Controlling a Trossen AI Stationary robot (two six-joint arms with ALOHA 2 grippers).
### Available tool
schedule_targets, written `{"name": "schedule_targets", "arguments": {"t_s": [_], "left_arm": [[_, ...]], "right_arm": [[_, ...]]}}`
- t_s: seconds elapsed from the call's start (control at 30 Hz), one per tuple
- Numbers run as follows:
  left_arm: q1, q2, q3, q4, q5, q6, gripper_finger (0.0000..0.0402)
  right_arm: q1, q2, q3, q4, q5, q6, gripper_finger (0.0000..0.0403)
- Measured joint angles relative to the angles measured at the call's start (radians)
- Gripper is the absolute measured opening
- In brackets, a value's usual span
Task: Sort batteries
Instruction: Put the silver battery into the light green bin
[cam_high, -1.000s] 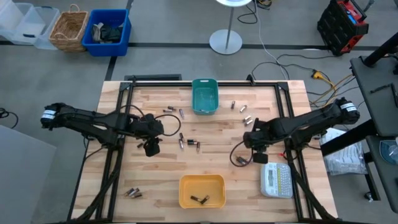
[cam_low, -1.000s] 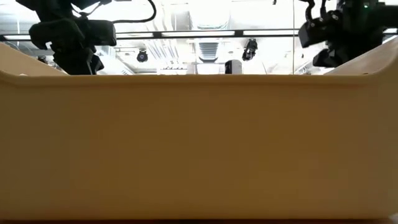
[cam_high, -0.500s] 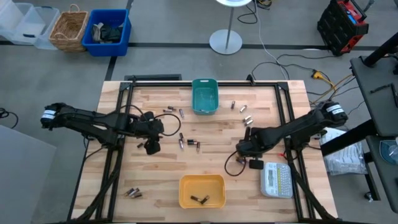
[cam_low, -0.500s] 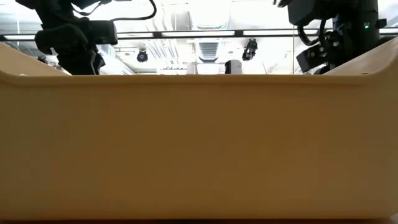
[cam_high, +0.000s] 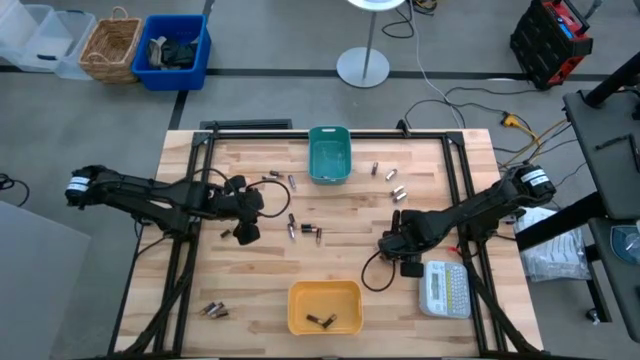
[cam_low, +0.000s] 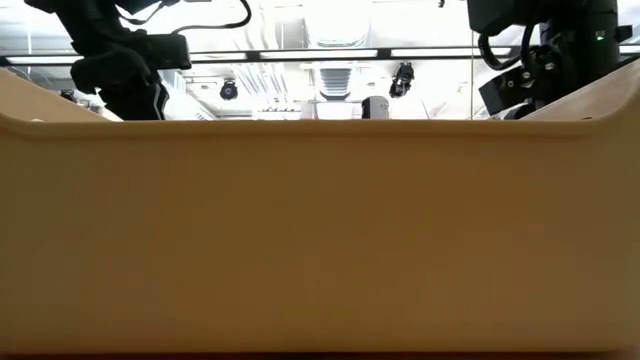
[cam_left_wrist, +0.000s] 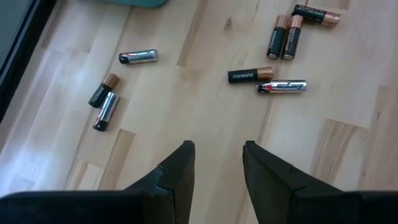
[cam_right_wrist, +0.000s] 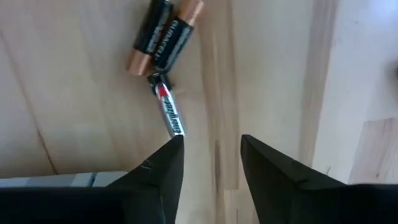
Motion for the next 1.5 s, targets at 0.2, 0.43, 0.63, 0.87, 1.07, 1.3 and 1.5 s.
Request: {"name": "schedule_targets", "arguments": {"t_s": [0.2, 0.43, 0.63, 0.87, 1.07, 1.3, 1.5], "left_arm": [[0.0, 0.0, 0.0, 0.014, -0.002, 0.0, 0.0116], [0.0, 0.0, 0.0, 0.021, -0.002, 0.003, 0.0116], [0.0, 0.0, 0.0, 0.022, -0.002, 0.004, 0.0116], [0.0, 0.0, 0.0, 0.024, -0.002, 0.008, 0.0116], [0.0, 0.0, 0.0, 0.036, -0.002, 0.025, 0.0116], [0.0, 0.0, 0.0, 0.035, -0.002, 0.026, 0.0116], [0.0, 0.0, 0.0, 0.035, -0.002, 0.03, 0.0116]], "right_arm": [[0.027, 0.0, -0.005, 0.04, 0.0, 0.028, 0.0161], [0.057, 0.002, -0.023, 0.054, 0.0, 0.071, 0.0149], [0.061, 0.038, -0.026, 0.06, 0.0, 0.067, 0.0155], [0.061, 0.087, -0.027, 0.059, 0.0, 0.05, 0.0164], [0.061, 0.113, -0.027, 0.063, 0.0, 0.043, 0.0156], [0.061, 0.141, -0.029, 0.083, 0.0, -0.007, 0.0155], [0.061, 0.177, -0.031, 0.097, 0.0, -0.035, 0.0161]]}}
